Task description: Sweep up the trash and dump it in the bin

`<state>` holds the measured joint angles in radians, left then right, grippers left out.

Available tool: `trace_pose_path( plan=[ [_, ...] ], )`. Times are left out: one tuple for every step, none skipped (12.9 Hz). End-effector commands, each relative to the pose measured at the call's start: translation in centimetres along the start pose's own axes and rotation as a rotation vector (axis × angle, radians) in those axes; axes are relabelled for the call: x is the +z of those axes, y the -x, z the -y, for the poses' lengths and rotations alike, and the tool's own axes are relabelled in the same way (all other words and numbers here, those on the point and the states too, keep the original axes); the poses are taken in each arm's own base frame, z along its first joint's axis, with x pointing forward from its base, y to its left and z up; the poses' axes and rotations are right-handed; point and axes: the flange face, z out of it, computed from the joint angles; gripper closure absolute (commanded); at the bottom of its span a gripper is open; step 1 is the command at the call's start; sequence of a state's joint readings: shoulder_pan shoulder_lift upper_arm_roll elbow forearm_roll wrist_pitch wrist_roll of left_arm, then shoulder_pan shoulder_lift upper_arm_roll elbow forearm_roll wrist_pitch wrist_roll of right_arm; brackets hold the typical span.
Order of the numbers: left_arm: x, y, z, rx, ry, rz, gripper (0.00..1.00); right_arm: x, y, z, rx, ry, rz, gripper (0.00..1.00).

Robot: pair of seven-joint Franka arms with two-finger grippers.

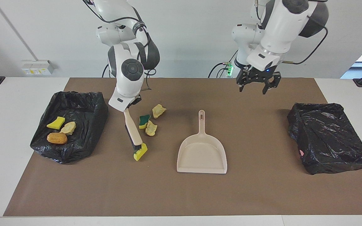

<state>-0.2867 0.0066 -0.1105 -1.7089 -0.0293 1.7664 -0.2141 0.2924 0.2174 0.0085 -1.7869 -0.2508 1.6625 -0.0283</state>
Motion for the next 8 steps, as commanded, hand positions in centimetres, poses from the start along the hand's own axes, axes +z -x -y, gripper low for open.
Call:
trace_pose_path(
  plan=[
    [5.5, -0.4, -4.9, -0.023, 0.006, 0.016, 0.00, 1.7, -2.9, -0.2, -0.045, 0.032, -0.042, 1.00],
    [7.7, -1.0, -7.0, -0.038, 0.013, 0.000, 0.00, 2.4, -3.3, 0.2, -0.054, 0.031, -0.031, 1.00],
    [10.6, -1.4, -9.4, -0.048, 0.009, 0.004, 0.00, 3.3, -3.2, 0.6, -0.055, 0.010, -0.007, 1.00],
    [12.4, -1.7, -10.6, -0.063, 0.001, -0.009, 0.00, 3.7, -2.5, 0.8, -0.060, -0.008, 0.029, 1.00],
    [13.4, -2.1, -10.9, -0.073, 0.003, -0.016, 0.00, 4.0, -1.5, 0.8, -0.076, -0.073, 0.093, 1.00],
    [15.2, -2.2, -12.2, -0.063, 0.006, -0.013, 0.00, 4.3, -0.6, 0.2, -0.080, -0.155, 0.133, 1.00],
    [16.5, -2.6, -12.5, -0.070, 0.014, -0.024, 0.00, 3.8, 0.7, -0.3, -0.086, -0.202, 0.174, 1.00],
    [17.0, -2.8, -12.5, -0.071, 0.015, -0.027, 0.00, 2.8, 2.0, -0.2, -0.090, -0.234, 0.204, 1.00]
  ],
)
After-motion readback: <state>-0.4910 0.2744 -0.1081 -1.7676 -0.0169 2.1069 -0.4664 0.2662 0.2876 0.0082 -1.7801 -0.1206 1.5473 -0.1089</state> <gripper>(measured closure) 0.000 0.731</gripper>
